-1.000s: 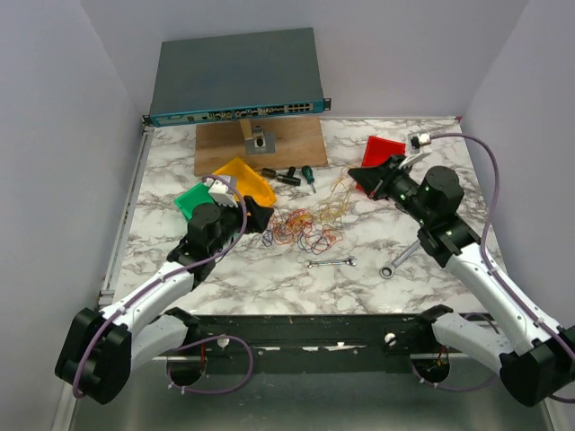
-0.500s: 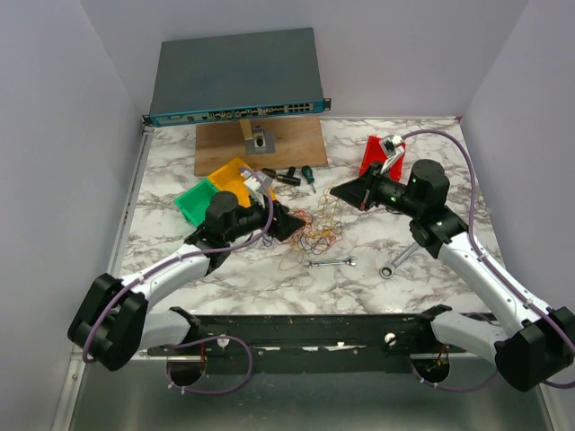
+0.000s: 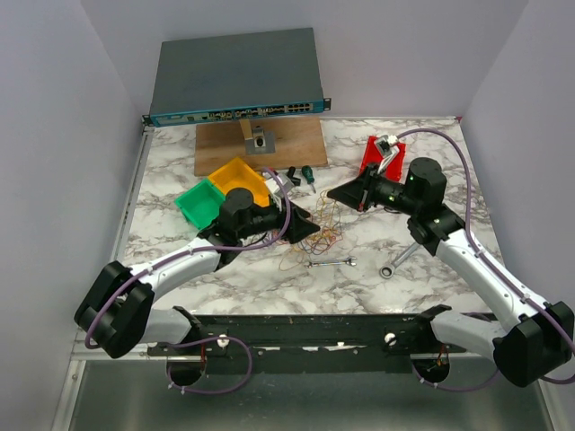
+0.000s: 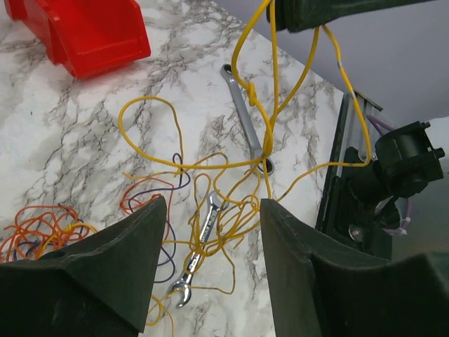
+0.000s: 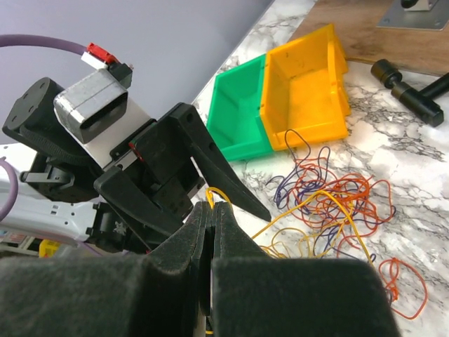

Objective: Untangle the cables

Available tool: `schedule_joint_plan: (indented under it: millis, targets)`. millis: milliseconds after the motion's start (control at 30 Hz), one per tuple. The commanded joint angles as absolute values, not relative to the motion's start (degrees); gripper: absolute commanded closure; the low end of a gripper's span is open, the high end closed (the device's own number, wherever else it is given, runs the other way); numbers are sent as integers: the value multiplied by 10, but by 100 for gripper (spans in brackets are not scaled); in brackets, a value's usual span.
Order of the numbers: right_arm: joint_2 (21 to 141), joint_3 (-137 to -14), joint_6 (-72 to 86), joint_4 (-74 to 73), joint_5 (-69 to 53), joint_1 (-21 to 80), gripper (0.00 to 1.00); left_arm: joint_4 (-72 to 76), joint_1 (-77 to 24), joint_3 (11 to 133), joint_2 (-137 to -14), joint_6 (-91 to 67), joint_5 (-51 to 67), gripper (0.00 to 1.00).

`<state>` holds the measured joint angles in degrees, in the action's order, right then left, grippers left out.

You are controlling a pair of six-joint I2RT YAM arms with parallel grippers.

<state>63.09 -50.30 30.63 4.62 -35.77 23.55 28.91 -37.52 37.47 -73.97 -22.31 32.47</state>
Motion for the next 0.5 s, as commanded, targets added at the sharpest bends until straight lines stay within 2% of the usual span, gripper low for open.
schedule_joint_plan:
  millis: [0, 200, 300, 367, 467]
  targets:
    - [634, -499, 317, 64, -394, 234, 99, 363, -377, 367, -744, -229, 347, 43]
    - [640, -490, 335, 87, -418, 236, 99, 356, -398, 388, -767, -218, 339, 44]
    - [642, -482, 337, 92, -418, 244, 99, 366, -402, 388, -771, -220, 337, 52]
    - [644, -474, 337, 95, -412, 253, 99, 375, -403, 390, -775, -226, 340, 63]
    - [651, -457, 337, 101, -401, 266, 98, 384, -403, 389, -778, -234, 342, 97]
